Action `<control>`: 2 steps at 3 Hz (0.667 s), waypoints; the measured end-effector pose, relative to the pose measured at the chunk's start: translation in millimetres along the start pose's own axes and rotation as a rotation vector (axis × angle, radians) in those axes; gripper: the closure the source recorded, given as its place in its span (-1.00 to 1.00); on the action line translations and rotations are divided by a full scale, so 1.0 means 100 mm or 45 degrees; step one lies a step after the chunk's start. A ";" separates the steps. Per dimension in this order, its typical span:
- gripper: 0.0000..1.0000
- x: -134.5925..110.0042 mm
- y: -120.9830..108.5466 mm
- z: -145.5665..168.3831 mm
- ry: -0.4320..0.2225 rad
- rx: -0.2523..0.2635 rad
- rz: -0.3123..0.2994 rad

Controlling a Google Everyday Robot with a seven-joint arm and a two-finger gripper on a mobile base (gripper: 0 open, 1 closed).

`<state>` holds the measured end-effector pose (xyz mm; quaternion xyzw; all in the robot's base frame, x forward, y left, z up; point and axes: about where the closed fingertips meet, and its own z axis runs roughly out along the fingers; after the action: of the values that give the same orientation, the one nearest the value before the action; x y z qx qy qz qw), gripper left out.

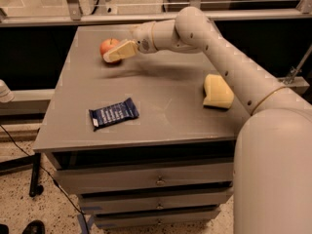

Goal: Move apple near rxbar blueberry

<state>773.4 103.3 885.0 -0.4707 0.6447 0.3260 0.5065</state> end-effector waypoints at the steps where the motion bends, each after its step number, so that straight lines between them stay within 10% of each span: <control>1: -1.00 0.07 0.07 0.22 -0.023 -0.063 0.033; 2: -0.67 0.10 0.12 0.34 -0.009 -0.111 0.052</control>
Offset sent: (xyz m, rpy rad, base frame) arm -0.0004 0.0389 -0.0252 0.0177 0.0931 0.1032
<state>773.0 135.1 865.8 -0.4777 0.6376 0.3658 0.4811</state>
